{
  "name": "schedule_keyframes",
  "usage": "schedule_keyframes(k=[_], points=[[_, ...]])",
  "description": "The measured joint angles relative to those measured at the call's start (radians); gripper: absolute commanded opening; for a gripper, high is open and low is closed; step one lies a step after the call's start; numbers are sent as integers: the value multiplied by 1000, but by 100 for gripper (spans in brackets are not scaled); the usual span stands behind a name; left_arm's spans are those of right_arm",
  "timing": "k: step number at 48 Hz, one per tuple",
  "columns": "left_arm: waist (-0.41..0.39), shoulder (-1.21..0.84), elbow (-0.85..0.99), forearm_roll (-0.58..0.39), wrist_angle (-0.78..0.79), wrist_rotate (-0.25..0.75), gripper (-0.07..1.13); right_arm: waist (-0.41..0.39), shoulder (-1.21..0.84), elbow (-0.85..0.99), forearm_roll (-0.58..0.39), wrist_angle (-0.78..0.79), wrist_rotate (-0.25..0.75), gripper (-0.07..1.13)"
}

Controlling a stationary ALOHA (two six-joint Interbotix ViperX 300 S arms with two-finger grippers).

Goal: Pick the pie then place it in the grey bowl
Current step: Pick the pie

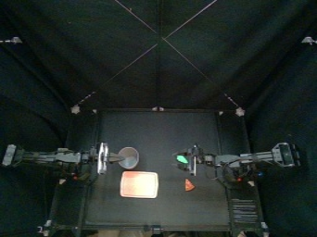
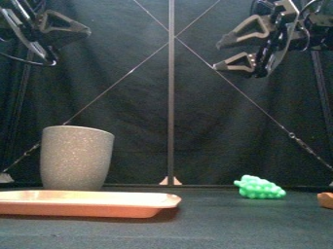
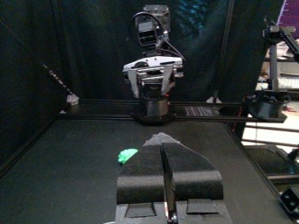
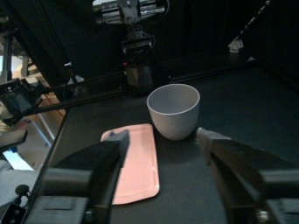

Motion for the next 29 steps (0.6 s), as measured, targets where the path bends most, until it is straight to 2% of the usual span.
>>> schedule_keyframes(k=[7,15,22,29], points=[[0,0,0,0,0,0,13,25,8,-2,21,-14,17,100],[0,0,2,2,0,0,13,130,43,-5,118,38,103,100],[0,0,2,2,-2,0,13,173,54,-12,238,334,189,100],[0,0,3,6,-2,0,13,146,43,-37,308,666,258,100]])
